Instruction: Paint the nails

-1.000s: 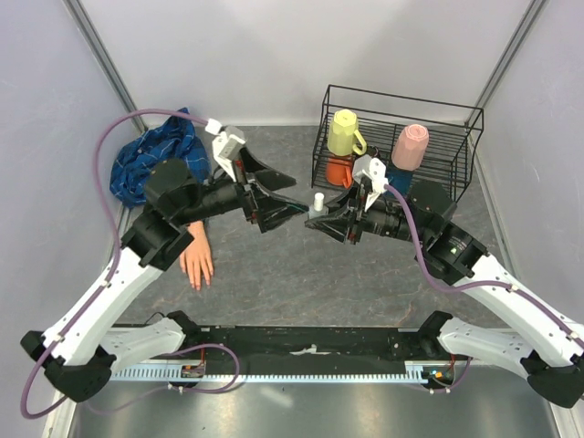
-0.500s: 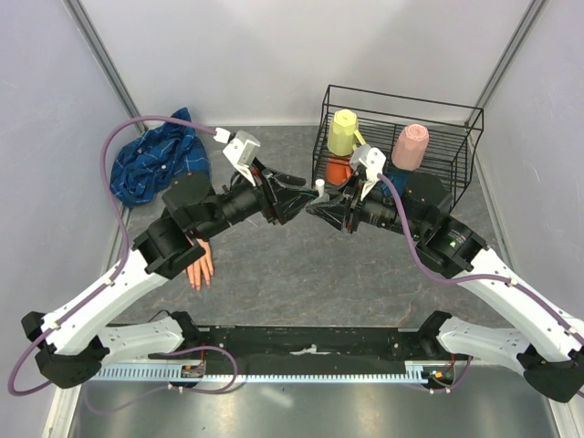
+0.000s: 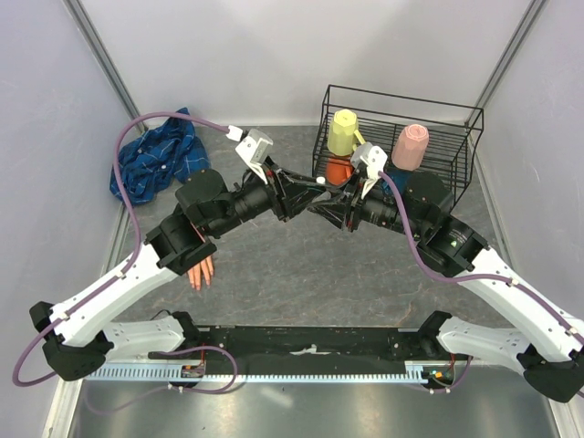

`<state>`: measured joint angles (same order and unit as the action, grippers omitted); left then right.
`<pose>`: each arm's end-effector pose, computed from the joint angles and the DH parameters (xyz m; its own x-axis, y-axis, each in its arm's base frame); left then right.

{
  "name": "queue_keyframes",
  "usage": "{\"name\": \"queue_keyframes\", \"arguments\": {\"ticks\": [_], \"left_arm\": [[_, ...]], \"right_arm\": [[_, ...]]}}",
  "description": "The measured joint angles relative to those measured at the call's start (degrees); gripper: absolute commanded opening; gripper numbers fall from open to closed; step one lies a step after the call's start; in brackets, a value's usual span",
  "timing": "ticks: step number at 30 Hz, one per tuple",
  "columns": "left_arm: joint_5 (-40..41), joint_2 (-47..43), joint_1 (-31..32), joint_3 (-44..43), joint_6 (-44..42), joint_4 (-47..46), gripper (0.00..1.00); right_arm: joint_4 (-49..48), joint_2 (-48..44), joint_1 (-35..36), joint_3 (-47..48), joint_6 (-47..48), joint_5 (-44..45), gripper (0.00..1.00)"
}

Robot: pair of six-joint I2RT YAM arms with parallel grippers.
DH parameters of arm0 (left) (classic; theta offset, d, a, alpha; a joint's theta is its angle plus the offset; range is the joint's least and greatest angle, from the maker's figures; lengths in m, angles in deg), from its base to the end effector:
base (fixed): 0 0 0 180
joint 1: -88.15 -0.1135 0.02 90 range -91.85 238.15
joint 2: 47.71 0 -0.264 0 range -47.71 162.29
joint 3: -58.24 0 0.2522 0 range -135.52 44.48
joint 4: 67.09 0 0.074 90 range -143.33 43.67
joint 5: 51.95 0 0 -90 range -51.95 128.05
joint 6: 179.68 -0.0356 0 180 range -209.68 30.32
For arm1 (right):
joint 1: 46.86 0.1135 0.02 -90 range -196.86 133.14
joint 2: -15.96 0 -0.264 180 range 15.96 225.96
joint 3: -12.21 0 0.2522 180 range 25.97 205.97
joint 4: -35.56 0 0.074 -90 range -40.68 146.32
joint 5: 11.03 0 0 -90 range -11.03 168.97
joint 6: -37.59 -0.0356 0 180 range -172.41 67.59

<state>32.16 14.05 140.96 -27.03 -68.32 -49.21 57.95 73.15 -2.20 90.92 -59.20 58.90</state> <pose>0.1393 -0.1896 0.4574 -0.2559 -0.2622 -0.9305 0.8171 0.4557 -0.3531 0.1472 0.1626 0.4263 -0.1176 0.0399 -0.9923 -0.8967 0.4252 0.1234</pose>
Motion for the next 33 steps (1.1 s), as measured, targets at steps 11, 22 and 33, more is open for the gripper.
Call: {"name": "queue_keyframes", "arguments": {"ticks": [11, 22, 33], "left_arm": [[-15.3, 0.5, -2.1, -1.0, -1.9, -0.7, 0.02], [-50.9, 3.9, -6.0, -4.3, -2.2, -4.5, 0.08], [-32.3, 0.3, -6.4, -7.9, -4.2, 12.1, 0.85]], "right_arm": [[2.1, -2.6, 0.0, 0.0, -0.9, -3.7, 0.0], [-1.8, -6.8, 0.9, -3.0, -3.9, -24.4, 0.0], [-3.0, -6.3, 0.5, -3.4, -3.9, -15.8, 0.0]]}}
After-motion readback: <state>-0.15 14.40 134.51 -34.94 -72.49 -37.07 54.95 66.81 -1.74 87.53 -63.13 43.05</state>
